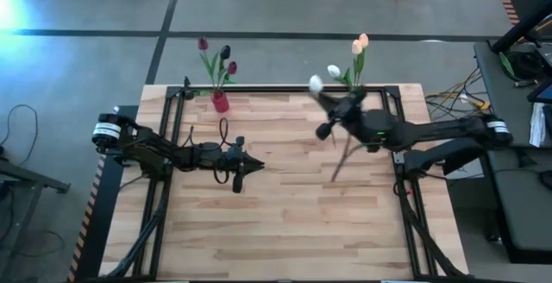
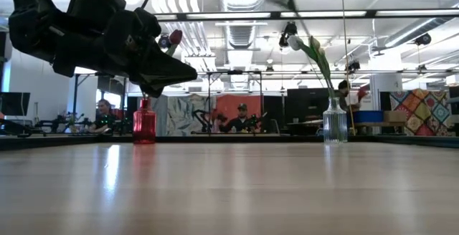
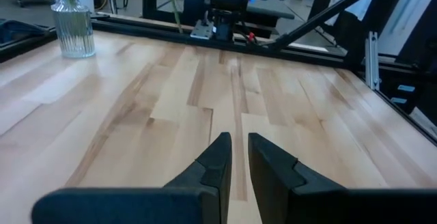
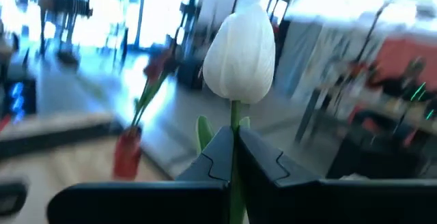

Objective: Sort flowers into vase by color
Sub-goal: Put the white flower into the transparent vase

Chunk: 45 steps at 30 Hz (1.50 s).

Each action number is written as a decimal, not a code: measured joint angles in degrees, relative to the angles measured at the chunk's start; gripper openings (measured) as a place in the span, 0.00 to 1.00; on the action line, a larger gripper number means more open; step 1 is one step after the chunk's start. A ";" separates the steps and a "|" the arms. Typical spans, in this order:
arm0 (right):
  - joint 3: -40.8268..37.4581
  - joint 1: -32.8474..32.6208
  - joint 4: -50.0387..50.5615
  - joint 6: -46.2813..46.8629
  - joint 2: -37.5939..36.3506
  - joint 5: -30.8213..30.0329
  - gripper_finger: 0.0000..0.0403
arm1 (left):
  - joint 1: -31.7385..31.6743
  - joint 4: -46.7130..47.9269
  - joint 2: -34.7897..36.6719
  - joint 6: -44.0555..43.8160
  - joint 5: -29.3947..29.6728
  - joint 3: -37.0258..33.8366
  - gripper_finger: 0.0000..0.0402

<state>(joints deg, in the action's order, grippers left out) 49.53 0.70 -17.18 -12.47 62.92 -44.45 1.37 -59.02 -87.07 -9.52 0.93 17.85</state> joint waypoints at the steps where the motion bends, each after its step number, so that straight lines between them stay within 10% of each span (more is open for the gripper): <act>1: -0.99 -0.31 -2.96 -2.98 -1.87 -0.63 0.02 | 0.00 -0.08 0.00 0.00 0.02 0.00 0.09; 23: -18.64 9.65 -33.41 -33.74 -23.28 3.70 0.02 | 0.00 -1.03 0.00 0.46 0.00 0.00 0.09; 45: -25.08 29.40 -53.18 -24.98 -11.42 14.16 0.02 | -1.05 -5.62 0.57 9.05 -0.76 -1.56 0.09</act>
<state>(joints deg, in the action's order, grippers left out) 24.45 30.10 -70.36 -37.45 51.51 -30.29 0.31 -64.64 -86.50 -0.47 0.17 16.28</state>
